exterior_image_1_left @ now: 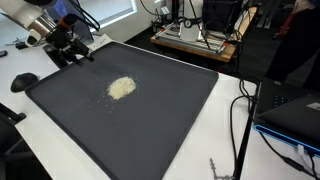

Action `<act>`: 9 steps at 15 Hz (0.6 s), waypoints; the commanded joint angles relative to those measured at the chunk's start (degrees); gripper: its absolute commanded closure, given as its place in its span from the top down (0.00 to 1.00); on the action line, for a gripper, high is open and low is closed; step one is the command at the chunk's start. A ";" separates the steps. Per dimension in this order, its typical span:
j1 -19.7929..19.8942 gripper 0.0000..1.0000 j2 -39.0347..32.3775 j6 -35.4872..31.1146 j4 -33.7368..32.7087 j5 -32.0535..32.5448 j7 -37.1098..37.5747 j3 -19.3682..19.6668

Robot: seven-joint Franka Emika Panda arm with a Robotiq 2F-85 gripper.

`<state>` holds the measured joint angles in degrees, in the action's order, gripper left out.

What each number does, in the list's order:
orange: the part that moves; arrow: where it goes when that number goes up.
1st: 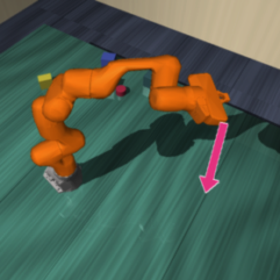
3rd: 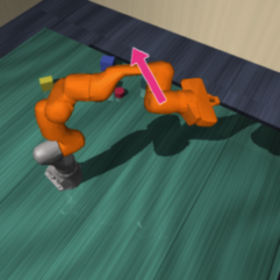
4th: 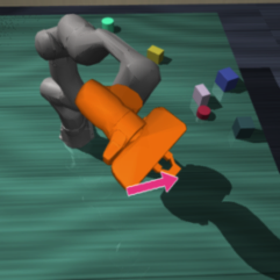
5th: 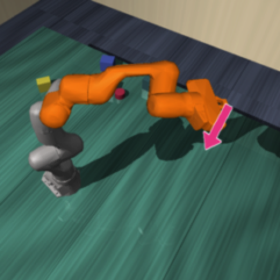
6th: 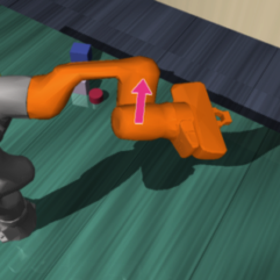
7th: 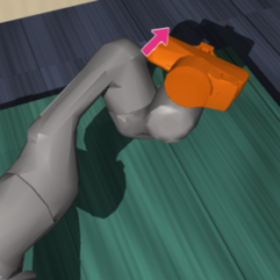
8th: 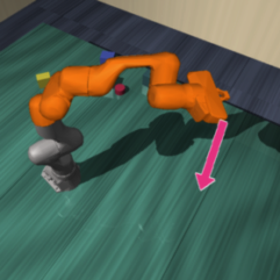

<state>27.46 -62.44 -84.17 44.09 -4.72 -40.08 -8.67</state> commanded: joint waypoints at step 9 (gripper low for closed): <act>7.14 1.00 19.20 -17.63 32.40 -10.23 4.00 -0.83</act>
<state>32.39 -50.13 -97.17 65.17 -11.48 -35.41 -8.72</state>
